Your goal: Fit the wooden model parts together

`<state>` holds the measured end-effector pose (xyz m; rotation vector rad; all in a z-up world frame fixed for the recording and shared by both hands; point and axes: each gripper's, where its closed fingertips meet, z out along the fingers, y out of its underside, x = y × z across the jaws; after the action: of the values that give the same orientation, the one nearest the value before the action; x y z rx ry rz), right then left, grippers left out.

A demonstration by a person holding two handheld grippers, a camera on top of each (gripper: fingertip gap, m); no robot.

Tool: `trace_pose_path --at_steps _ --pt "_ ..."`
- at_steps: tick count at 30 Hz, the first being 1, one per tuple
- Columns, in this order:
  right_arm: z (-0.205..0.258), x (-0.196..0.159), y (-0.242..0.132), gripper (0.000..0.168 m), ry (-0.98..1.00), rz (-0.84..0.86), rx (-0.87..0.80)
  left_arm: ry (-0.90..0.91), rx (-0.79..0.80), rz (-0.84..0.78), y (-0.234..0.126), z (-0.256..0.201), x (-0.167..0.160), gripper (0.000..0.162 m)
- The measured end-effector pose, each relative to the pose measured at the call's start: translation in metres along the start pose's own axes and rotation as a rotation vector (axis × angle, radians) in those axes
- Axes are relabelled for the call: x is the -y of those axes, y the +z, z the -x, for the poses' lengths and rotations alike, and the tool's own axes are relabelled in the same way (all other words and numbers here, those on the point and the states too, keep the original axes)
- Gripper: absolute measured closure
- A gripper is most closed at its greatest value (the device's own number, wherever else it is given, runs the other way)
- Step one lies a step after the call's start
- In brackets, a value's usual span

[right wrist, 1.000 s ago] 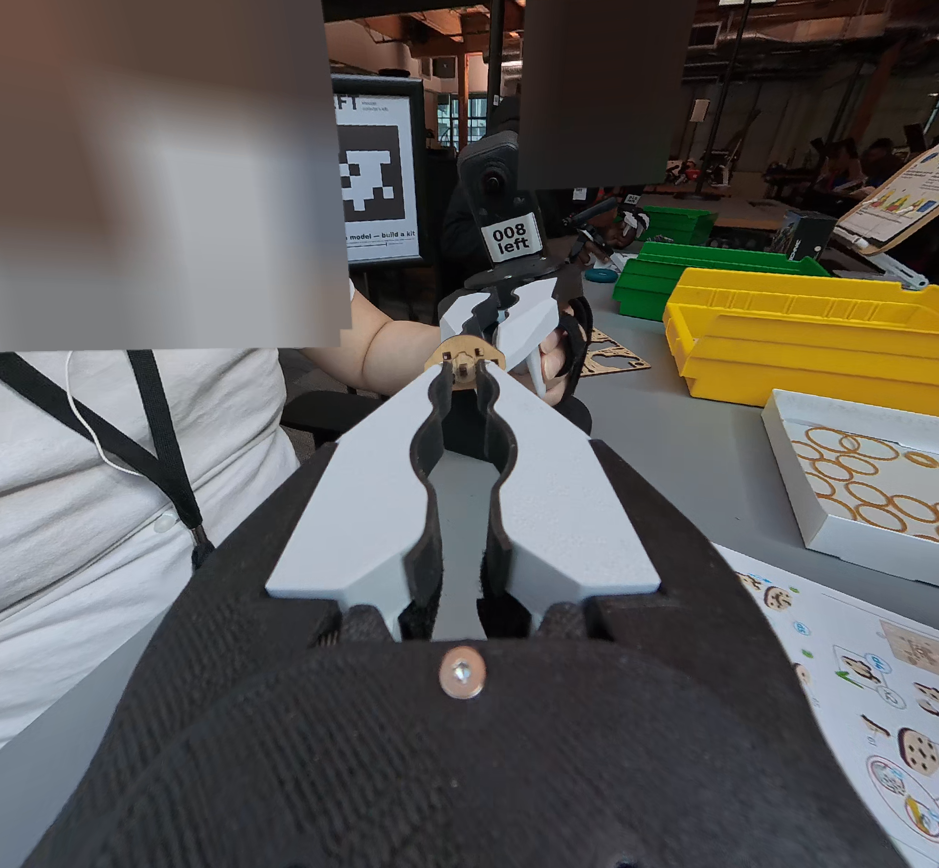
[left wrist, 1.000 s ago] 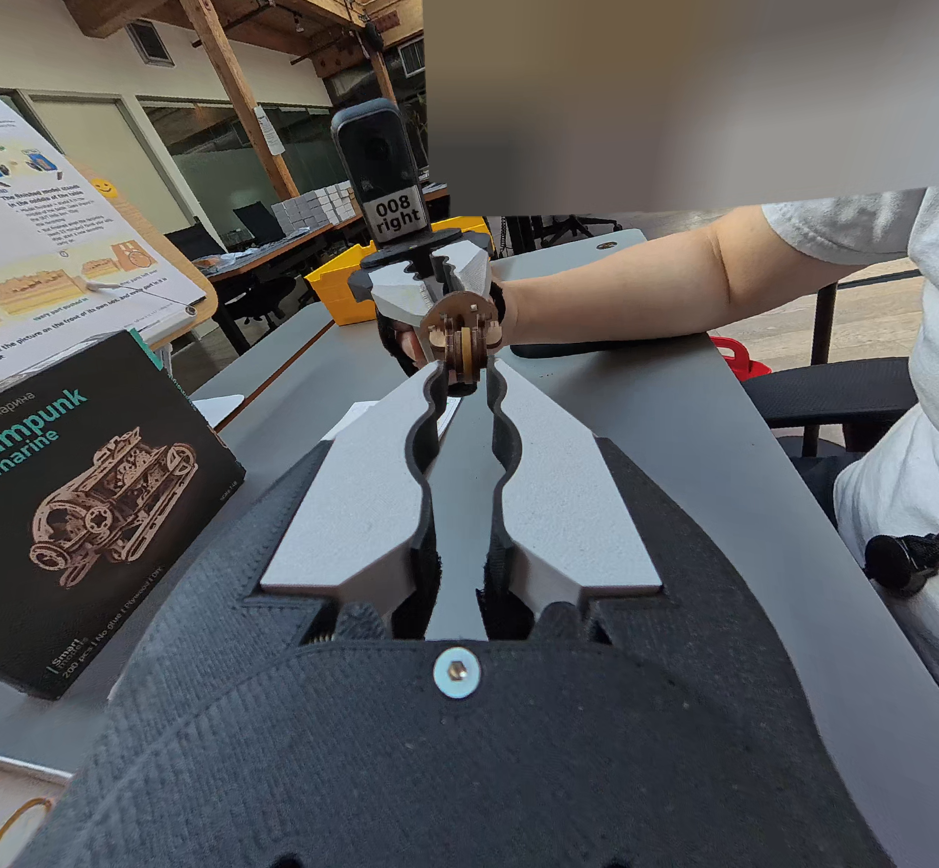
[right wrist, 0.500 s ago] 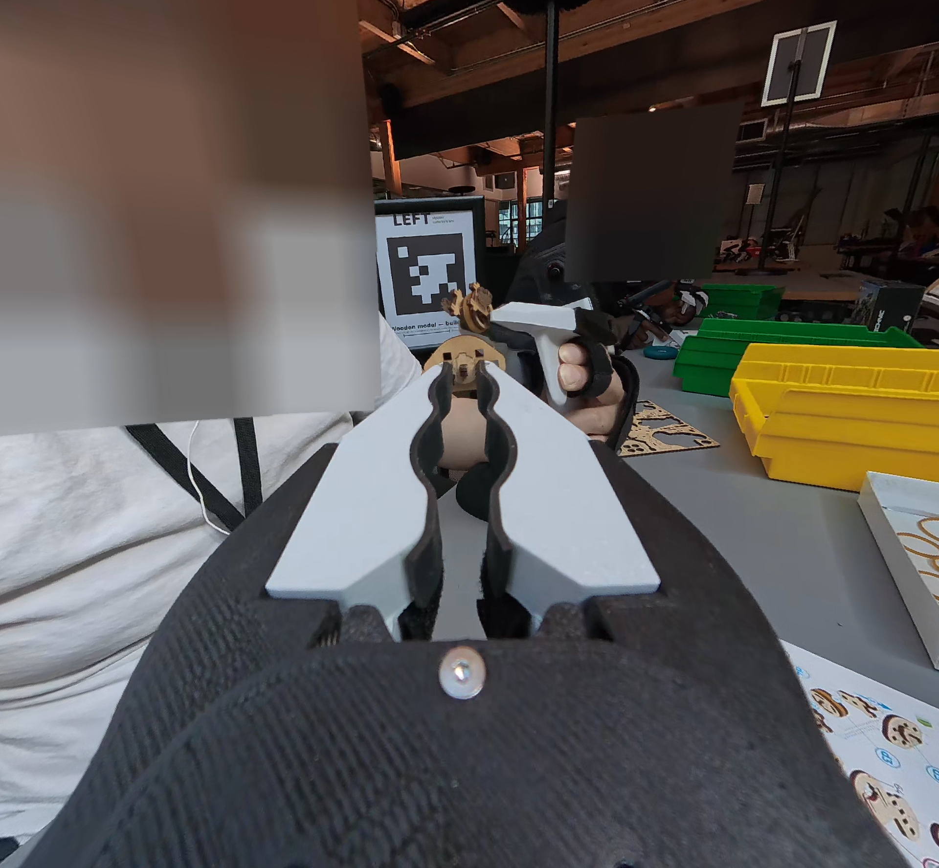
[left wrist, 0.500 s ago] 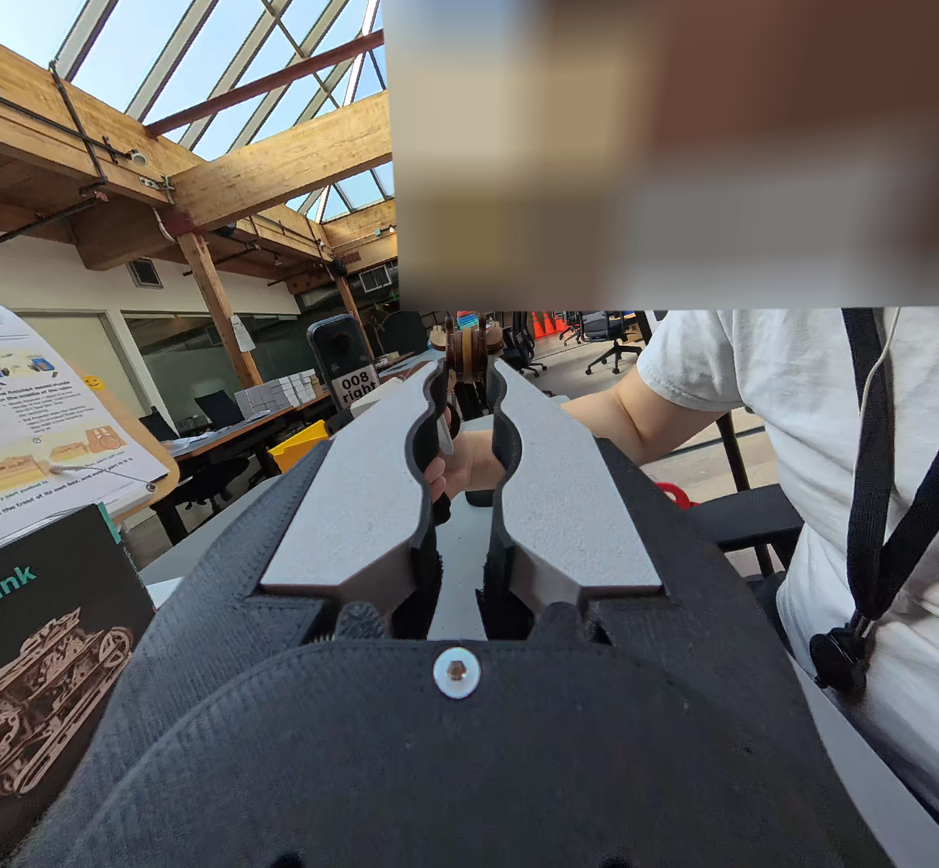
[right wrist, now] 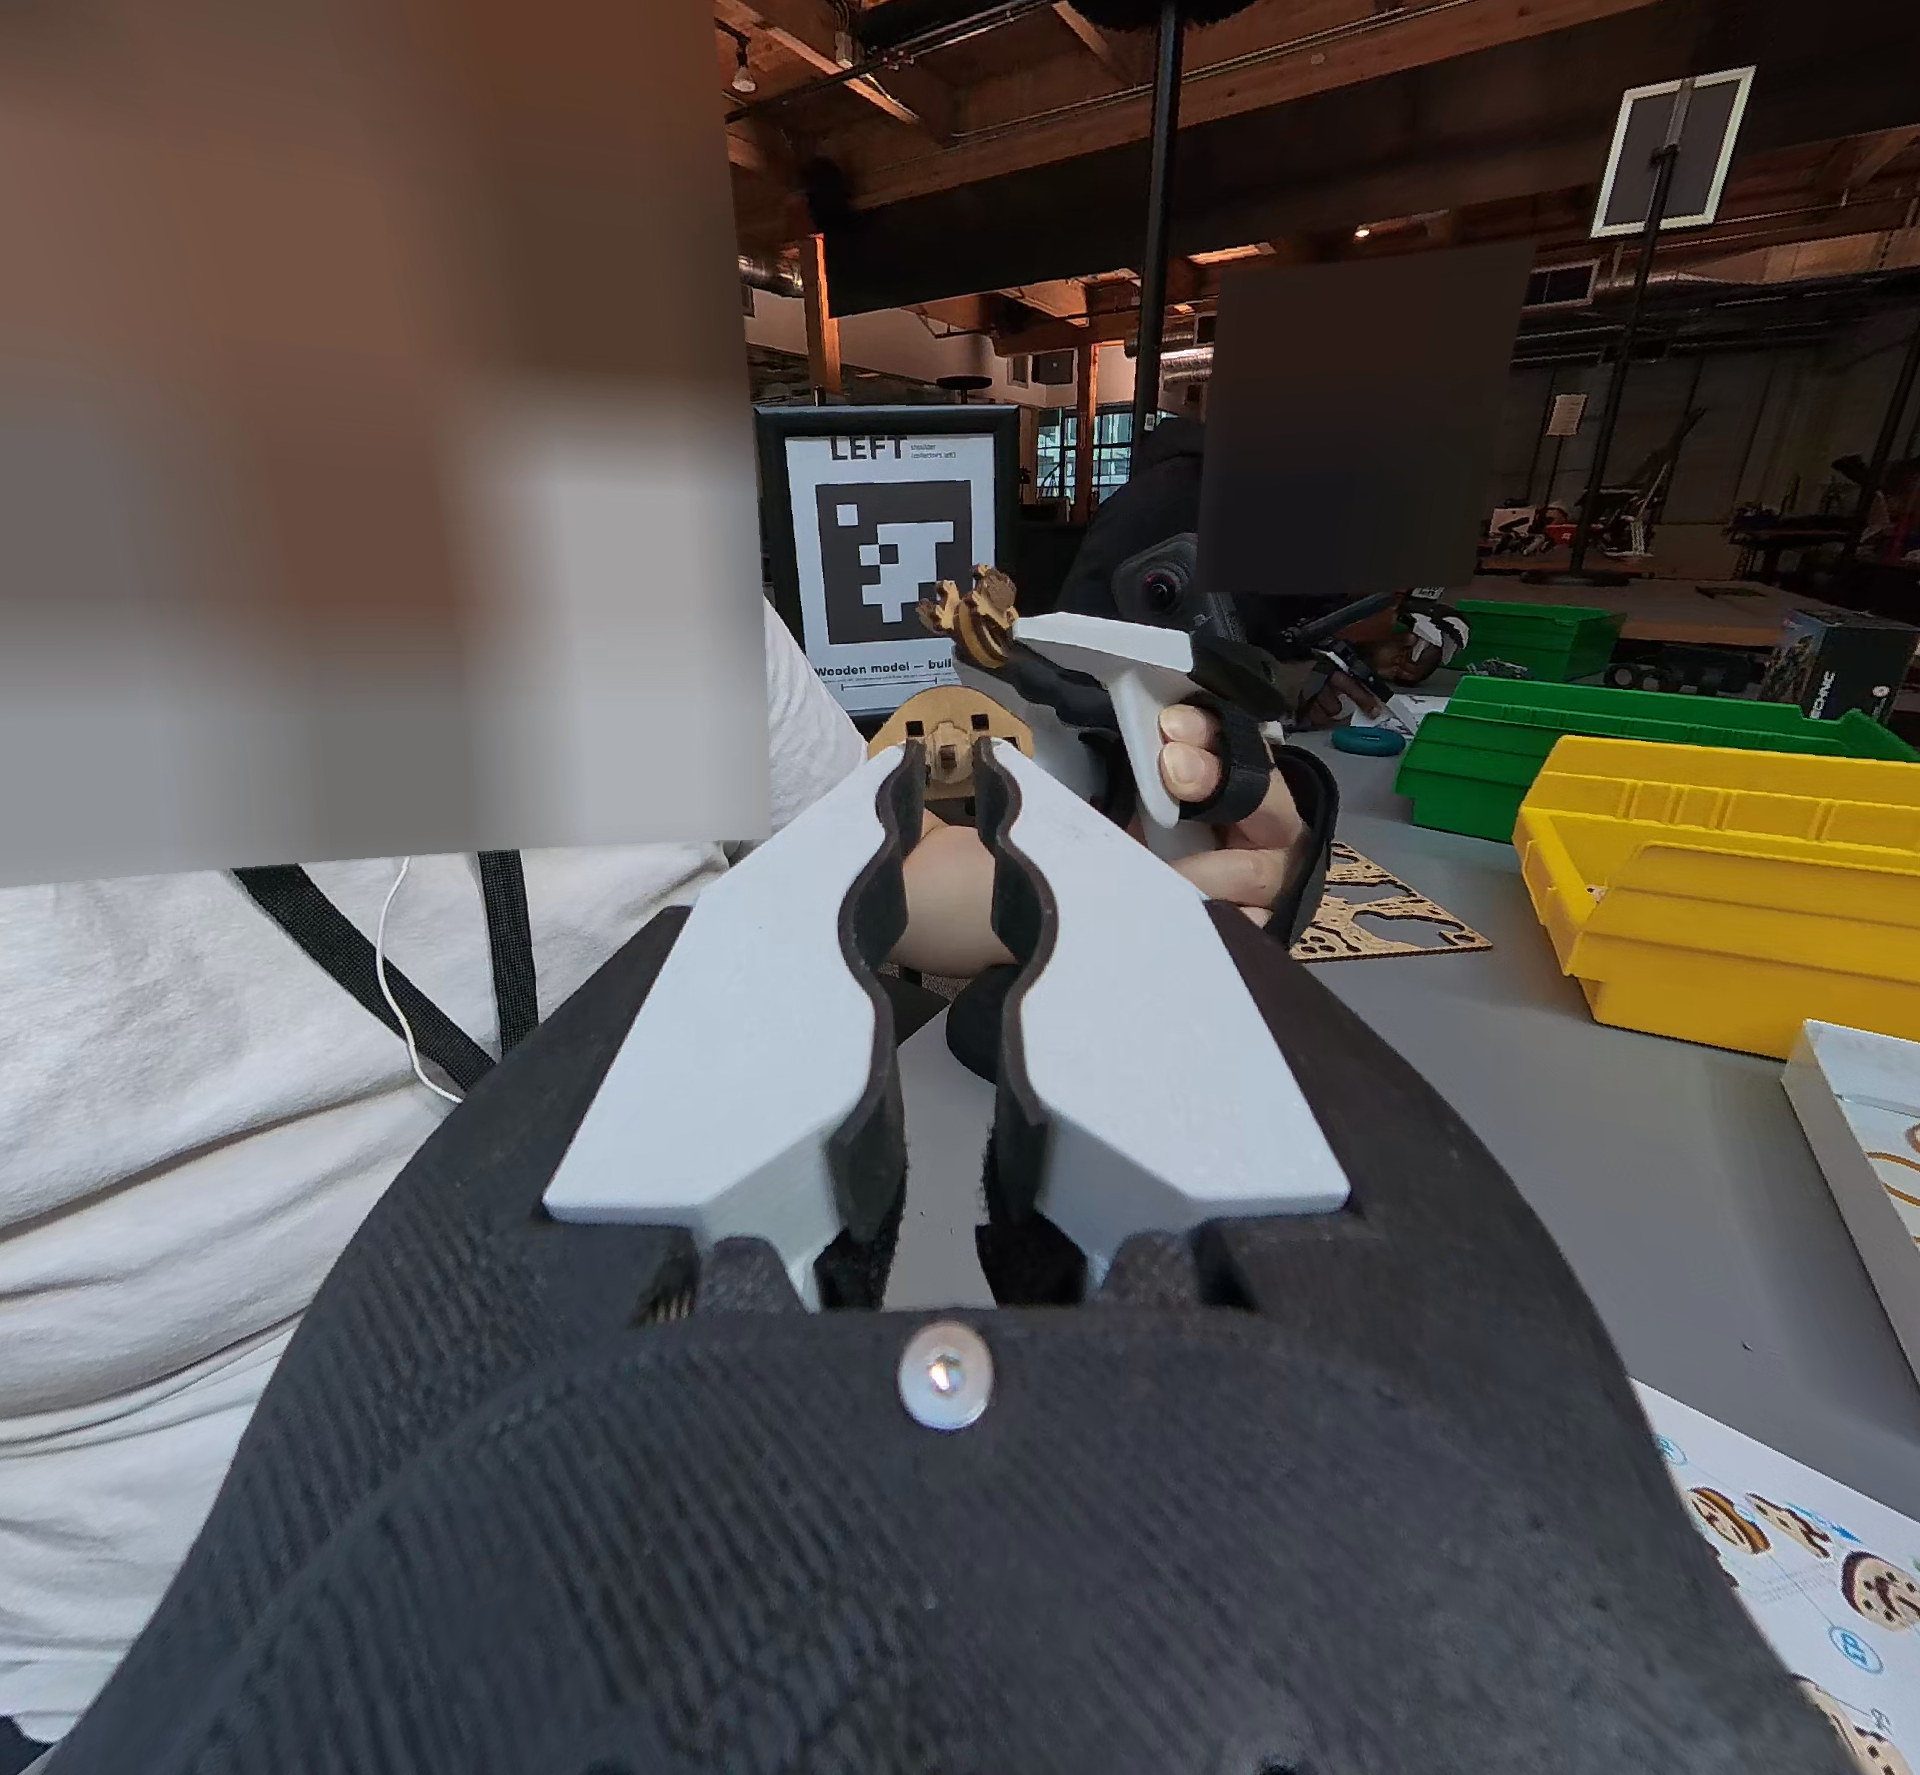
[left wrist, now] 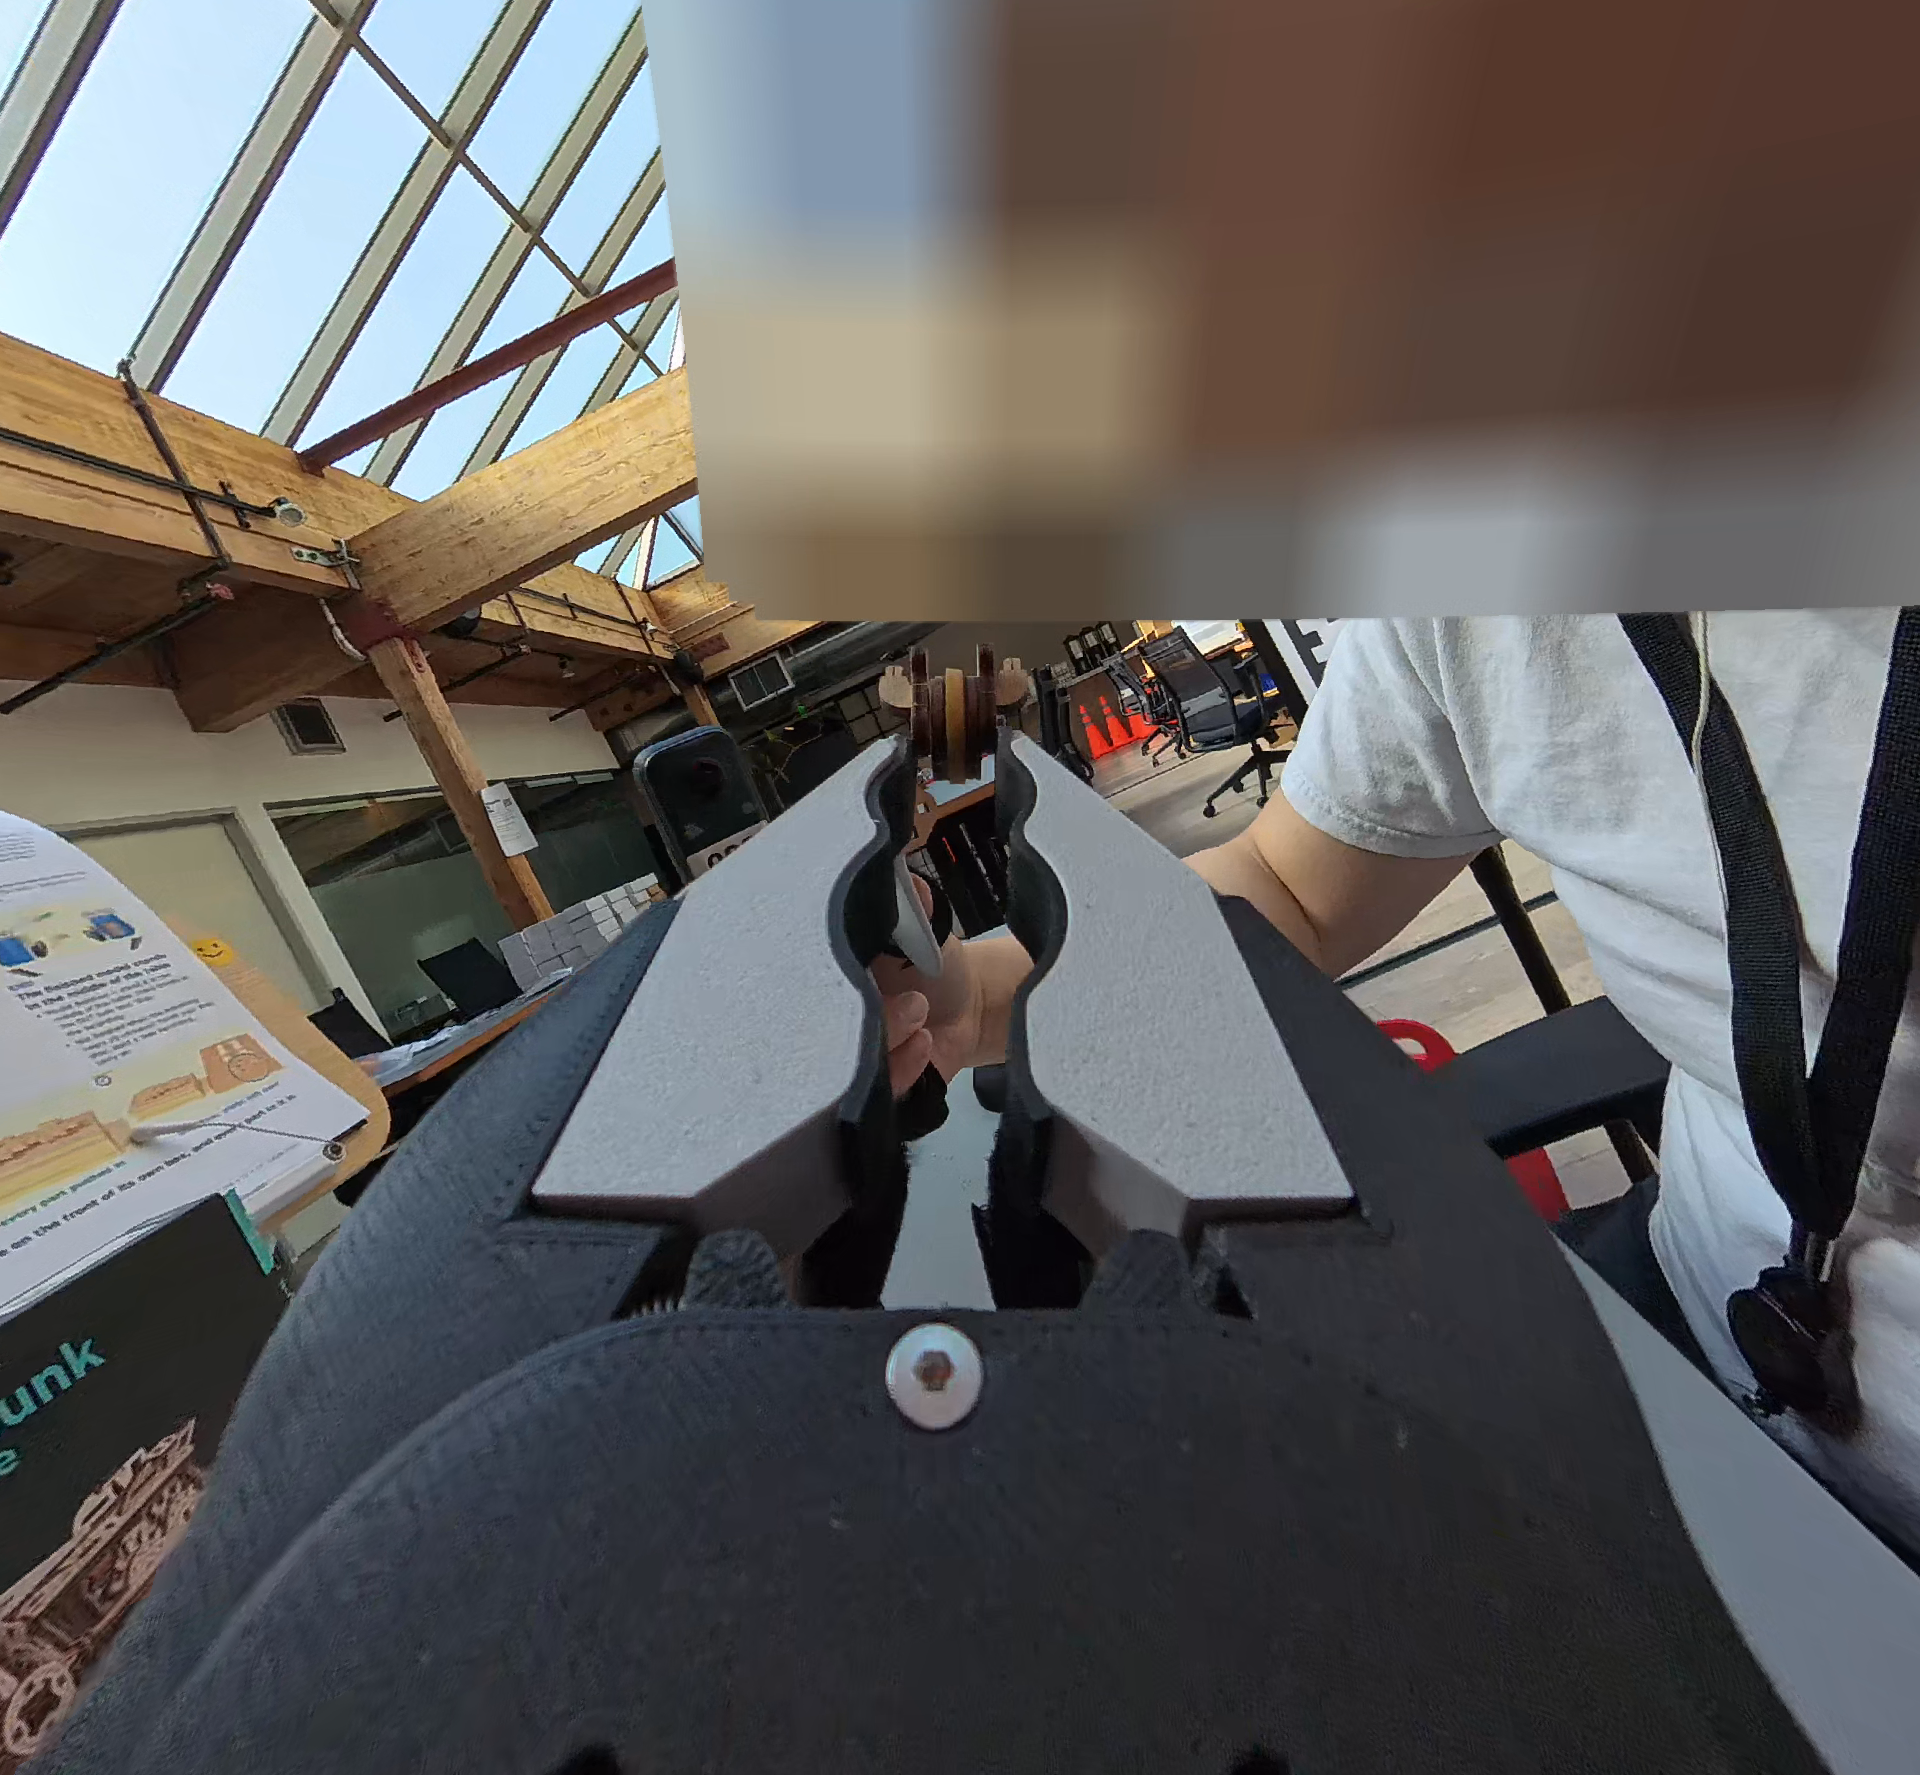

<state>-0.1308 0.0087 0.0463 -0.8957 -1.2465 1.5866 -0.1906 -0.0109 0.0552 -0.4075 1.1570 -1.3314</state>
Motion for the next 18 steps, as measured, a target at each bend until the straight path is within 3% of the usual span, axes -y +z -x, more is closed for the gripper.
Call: trace_pose_path --at_steps 18 --pt "-0.004 -0.011 0.007 0.16 -0.028 0.069 -0.044 0.057 -0.061 0.042 0.006 -0.012 -0.008 0.149"
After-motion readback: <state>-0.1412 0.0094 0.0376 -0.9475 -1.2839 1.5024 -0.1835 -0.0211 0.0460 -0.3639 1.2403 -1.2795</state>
